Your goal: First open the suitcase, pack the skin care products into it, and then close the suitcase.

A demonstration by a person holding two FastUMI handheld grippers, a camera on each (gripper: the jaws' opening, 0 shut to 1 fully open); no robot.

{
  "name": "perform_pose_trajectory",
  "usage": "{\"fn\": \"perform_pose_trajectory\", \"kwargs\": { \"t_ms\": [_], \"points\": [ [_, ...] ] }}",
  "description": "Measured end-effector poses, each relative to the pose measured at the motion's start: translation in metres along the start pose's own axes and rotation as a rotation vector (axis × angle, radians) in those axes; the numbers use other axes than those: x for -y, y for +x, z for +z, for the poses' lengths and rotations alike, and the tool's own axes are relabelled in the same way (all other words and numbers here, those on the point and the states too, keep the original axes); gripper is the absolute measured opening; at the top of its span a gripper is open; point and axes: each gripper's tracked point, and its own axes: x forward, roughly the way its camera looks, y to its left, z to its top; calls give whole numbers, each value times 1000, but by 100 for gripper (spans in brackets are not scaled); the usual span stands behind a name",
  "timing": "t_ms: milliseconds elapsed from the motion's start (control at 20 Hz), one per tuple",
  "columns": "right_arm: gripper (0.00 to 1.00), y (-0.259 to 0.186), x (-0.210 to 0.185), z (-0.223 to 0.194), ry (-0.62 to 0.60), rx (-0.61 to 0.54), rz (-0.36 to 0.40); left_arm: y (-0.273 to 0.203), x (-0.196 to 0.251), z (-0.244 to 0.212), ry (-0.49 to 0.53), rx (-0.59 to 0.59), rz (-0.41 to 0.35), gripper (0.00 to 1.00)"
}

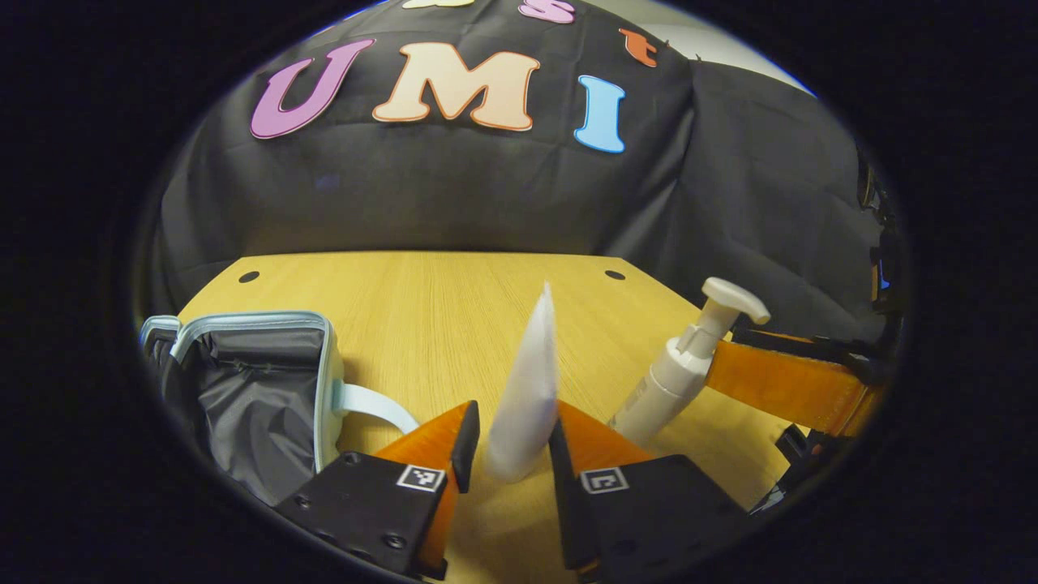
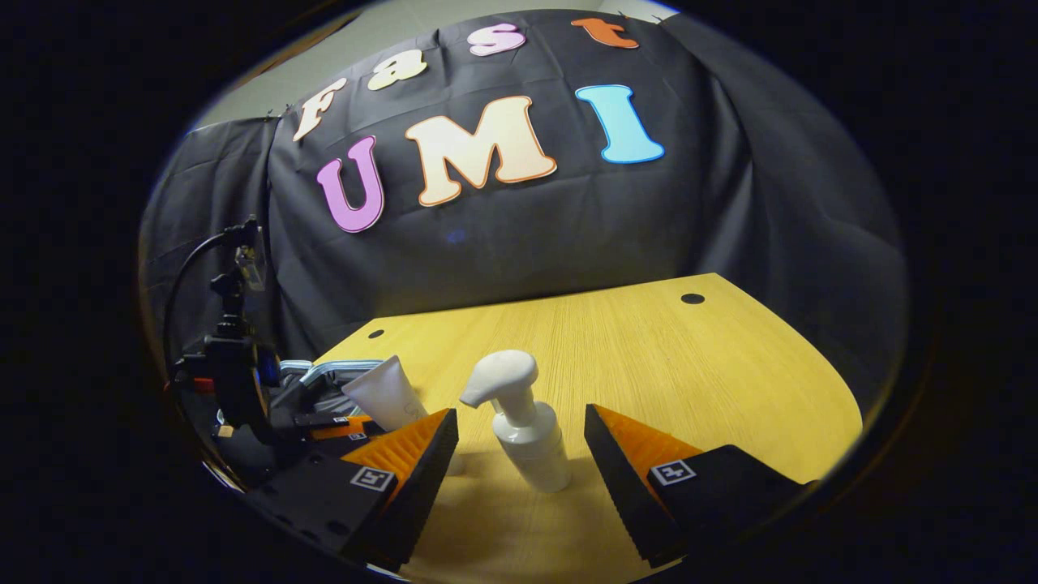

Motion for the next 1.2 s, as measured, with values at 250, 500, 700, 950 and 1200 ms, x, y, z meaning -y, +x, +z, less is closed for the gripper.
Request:
{"fn": "perform_pose_trajectory", "kwargs": {
  "t_ms": [250,500,700,950,1200],
  "points": [
    [95,18,-3,-15,-11,-29,12,-2,1,2,1,-15,-29,34],
    [98,37,-7,-31,-62,-56,28,-26,-13,28,-80,3,-20,30],
    [98,49,-5,-42,-56,-90,35,-56,-29,59,-115,20,0,33],
    [68,56,2,-43,-33,-101,23,-111,-60,61,-95,-71,37,34],
    [63,49,-1,-36,-53,-102,17,-164,-122,36,-90,-225,115,33]
  ]
}}
